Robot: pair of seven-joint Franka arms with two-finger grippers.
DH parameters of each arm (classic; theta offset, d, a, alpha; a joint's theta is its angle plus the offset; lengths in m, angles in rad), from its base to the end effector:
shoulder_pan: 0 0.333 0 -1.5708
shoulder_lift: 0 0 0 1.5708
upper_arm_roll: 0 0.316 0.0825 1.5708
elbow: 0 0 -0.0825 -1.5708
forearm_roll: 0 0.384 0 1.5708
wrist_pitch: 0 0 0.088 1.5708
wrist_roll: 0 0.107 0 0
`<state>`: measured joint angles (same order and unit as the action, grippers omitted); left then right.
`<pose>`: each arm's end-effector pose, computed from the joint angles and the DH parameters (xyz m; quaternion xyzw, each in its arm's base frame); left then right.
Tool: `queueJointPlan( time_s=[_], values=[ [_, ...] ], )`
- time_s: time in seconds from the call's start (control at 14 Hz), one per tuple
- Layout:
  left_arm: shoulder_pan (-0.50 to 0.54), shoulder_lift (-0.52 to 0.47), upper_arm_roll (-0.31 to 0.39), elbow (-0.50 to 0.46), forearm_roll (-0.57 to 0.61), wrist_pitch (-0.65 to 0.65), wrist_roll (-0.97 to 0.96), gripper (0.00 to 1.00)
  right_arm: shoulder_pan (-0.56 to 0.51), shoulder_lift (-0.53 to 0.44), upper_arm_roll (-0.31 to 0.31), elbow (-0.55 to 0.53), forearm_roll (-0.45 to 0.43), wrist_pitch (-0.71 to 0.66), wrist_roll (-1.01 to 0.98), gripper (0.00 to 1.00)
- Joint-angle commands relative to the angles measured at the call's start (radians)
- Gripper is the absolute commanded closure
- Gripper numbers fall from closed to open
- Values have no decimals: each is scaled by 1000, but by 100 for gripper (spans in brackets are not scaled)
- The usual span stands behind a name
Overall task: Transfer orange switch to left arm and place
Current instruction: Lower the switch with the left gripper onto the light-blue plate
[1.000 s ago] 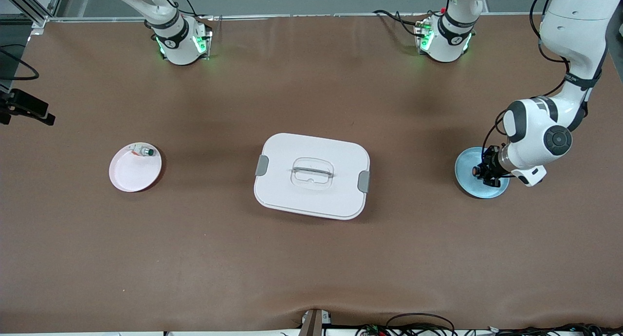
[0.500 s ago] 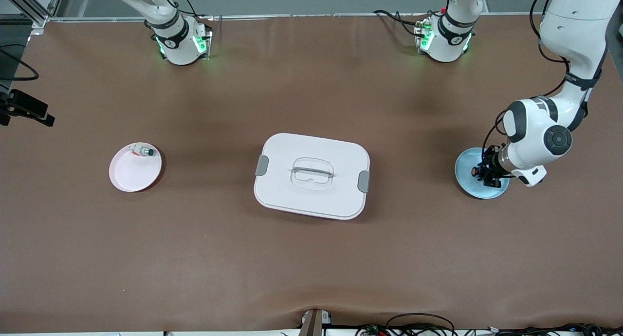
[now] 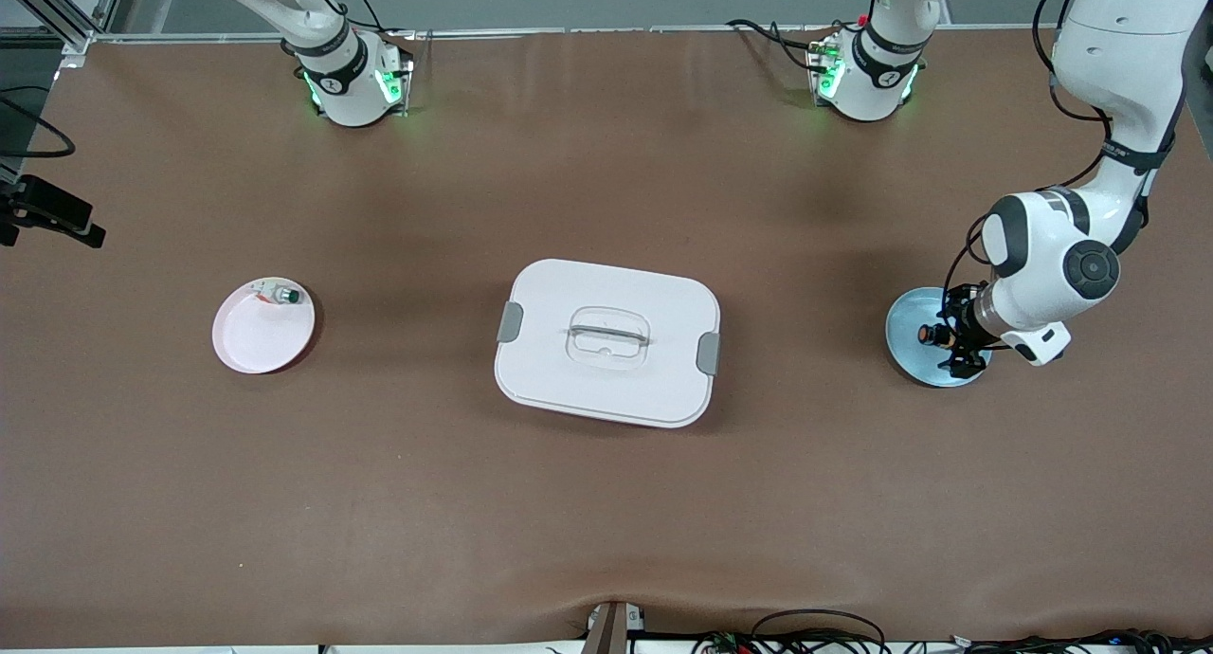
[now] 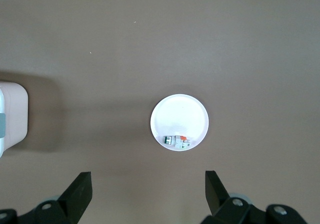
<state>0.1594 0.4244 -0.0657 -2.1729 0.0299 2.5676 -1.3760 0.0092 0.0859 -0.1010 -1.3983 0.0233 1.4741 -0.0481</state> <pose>0.5573 0.0513 0.1922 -0.7485 -0.6630 0.0148 0.0040 0.5696 -0.0468 0.6485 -0.9997 0.0206 0.0043 0.0076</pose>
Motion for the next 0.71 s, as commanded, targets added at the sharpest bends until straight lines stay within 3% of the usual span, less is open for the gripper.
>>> queueJointPlan(
  time_s=[0.0, 0.36, 0.64],
  values=[
    [6, -22, -8, -12, 22, 2, -14, 0, 6, -29, -2, -30, 6, 11, -1, 0],
    [5, -21, -8, -8, 22, 3, -12, 0, -3, -29, 3, -30, 6, 12, -1, 0],
    [-23, -26, -2, -7, 21, 2, -14, 0, -64, -28, 70, -30, 6, 12, -1, 0]
  ],
)
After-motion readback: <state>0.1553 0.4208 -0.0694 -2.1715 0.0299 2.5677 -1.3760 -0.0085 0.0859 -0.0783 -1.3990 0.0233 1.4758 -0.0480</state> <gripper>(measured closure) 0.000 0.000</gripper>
